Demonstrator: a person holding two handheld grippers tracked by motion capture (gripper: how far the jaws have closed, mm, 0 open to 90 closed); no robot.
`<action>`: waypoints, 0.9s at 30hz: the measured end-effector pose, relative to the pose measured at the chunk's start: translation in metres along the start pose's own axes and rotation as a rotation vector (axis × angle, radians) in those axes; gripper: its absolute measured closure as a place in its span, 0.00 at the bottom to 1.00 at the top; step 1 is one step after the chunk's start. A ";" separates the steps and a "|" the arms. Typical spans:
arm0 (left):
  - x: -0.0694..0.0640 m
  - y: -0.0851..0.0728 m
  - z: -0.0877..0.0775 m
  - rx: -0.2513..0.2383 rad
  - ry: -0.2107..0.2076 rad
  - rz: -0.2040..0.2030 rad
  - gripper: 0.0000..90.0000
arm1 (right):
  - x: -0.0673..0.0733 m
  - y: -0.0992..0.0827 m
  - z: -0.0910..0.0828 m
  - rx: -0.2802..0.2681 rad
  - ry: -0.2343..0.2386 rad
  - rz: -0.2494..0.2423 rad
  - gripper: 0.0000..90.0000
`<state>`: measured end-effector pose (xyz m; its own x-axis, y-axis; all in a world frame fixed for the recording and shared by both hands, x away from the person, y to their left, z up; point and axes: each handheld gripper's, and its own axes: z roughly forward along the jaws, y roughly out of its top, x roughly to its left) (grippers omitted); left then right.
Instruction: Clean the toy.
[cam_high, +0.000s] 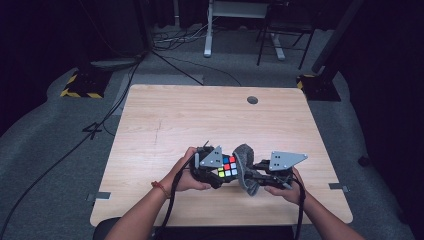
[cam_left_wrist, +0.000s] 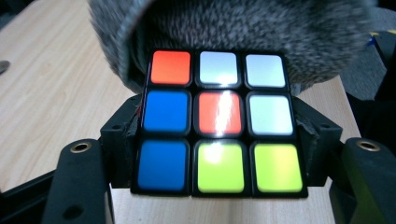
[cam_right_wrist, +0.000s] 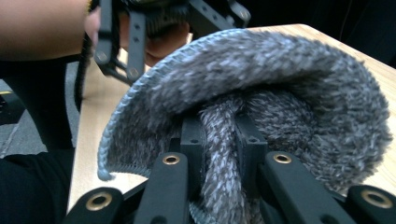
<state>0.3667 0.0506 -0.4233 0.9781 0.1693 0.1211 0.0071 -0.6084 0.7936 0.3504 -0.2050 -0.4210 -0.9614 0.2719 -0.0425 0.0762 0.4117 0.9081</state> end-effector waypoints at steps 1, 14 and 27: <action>-0.001 0.000 0.002 0.022 0.008 0.007 0.36 | 0.001 0.001 0.000 0.000 -0.002 -0.008 0.86; -0.006 0.001 0.015 0.077 0.015 0.038 0.37 | 0.000 0.006 0.005 0.037 -0.024 -0.026 0.86; 0.000 0.006 -0.014 -0.096 0.023 0.007 0.37 | -0.022 -0.024 0.015 0.163 0.007 0.090 0.86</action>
<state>0.3635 0.0578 -0.4105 0.9731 0.1833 0.1396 -0.0211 -0.5326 0.8461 0.3734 -0.2083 -0.4482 -0.9506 0.3078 0.0396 0.2034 0.5217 0.8285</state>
